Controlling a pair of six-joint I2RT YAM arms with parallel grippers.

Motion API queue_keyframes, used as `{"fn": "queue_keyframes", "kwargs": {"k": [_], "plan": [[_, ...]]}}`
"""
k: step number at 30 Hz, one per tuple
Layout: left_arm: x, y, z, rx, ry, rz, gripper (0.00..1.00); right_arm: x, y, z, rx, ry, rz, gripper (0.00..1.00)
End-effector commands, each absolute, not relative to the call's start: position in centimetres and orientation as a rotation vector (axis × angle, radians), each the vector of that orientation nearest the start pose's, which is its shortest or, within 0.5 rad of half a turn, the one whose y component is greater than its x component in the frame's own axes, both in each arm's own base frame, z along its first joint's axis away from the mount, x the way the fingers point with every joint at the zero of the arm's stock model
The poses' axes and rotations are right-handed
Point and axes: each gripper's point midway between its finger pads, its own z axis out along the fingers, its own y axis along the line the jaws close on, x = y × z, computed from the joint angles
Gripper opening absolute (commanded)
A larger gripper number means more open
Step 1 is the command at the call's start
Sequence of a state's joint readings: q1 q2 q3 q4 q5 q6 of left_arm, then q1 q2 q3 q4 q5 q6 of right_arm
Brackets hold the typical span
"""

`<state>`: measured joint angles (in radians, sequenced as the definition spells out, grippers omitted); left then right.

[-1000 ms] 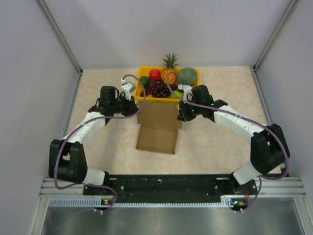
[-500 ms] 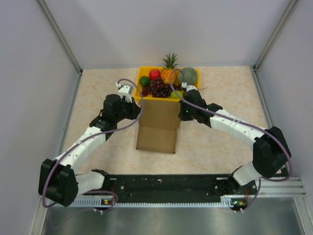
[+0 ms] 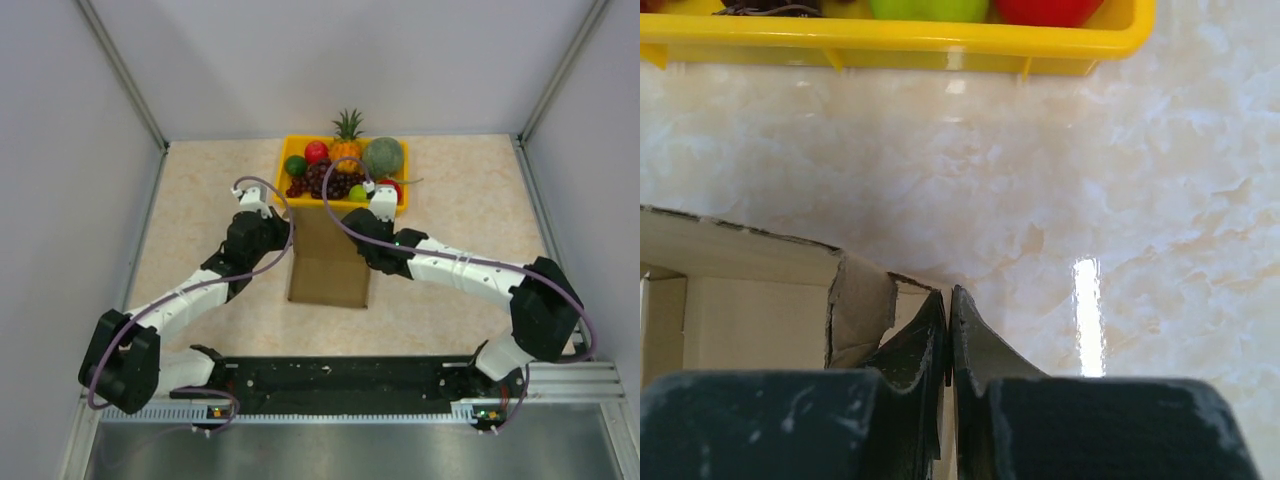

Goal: Fold the paper box

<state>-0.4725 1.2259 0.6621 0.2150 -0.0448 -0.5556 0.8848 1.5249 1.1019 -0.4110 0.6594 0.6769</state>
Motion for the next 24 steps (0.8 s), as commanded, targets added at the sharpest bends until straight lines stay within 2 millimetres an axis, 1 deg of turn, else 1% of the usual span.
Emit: {"fn": "queue_keyframes", "kwargs": {"k": [1,2,4,5,6,7,8,9,10,11,14,18,21,22,24], "plan": [[33.1,-20.9,18.3,-0.125,1.842,-0.783,0.0,32.2,27.9,17.8,0.235,2.04,0.226,0.0],[32.6,-20.5,18.1,-0.13,1.819,-0.78,0.0,31.6,28.0,17.0,0.229,2.046,0.22,0.0],[31.9,-20.6,17.9,-0.128,1.803,-0.79,0.0,31.2,28.0,16.8,0.25,2.017,0.206,0.0],[31.4,-20.4,17.7,-0.129,1.783,-0.801,0.0,30.8,27.7,16.2,0.245,2.013,0.187,0.0],[31.1,-20.4,17.5,-0.125,1.777,-0.803,0.0,30.3,28.3,16.2,0.234,1.995,0.197,0.0],[30.7,-20.6,17.4,-0.117,1.771,-0.812,0.0,30.2,28.1,16.3,0.234,1.971,0.182,0.0],[30.1,-20.6,17.0,-0.112,1.77,-0.816,0.0,29.8,28.0,15.6,0.218,1.972,0.17,0.0],[30.1,-20.4,17.1,-0.12,1.751,-0.814,0.0,29.4,28.3,15.5,0.217,1.958,0.175,0.0],[29.7,-20.6,16.8,-0.116,1.753,-0.817,0.0,29.2,28.2,15.3,0.218,1.954,0.17,0.0],[29.3,-20.4,16.2,-0.122,1.757,-0.815,0.0,28.9,27.9,14.6,0.216,1.96,0.156,0.0],[28.7,-20.5,15.8,-0.158,1.74,-0.855,0.0,28.1,27.6,13.4,0.247,1.963,0.158,0.0],[27.9,-21.3,15.4,-0.132,1.741,-0.876,0.0,27.7,28.1,13.1,0.253,1.941,0.152,0.0],[27.1,-21.7,14.8,-0.118,1.745,-0.885,0.0,27.2,28.2,12.8,0.266,1.928,0.152,0.0],[26.8,-21.9,14.2,-0.103,1.761,-0.88,0.0,27.0,28.1,12.7,0.269,1.925,0.152,0.0],[26.4,-21.8,14.0,-0.104,1.761,-0.878,0.0,26.4,28.1,12.3,0.273,1.915,0.15,0.0]]}}
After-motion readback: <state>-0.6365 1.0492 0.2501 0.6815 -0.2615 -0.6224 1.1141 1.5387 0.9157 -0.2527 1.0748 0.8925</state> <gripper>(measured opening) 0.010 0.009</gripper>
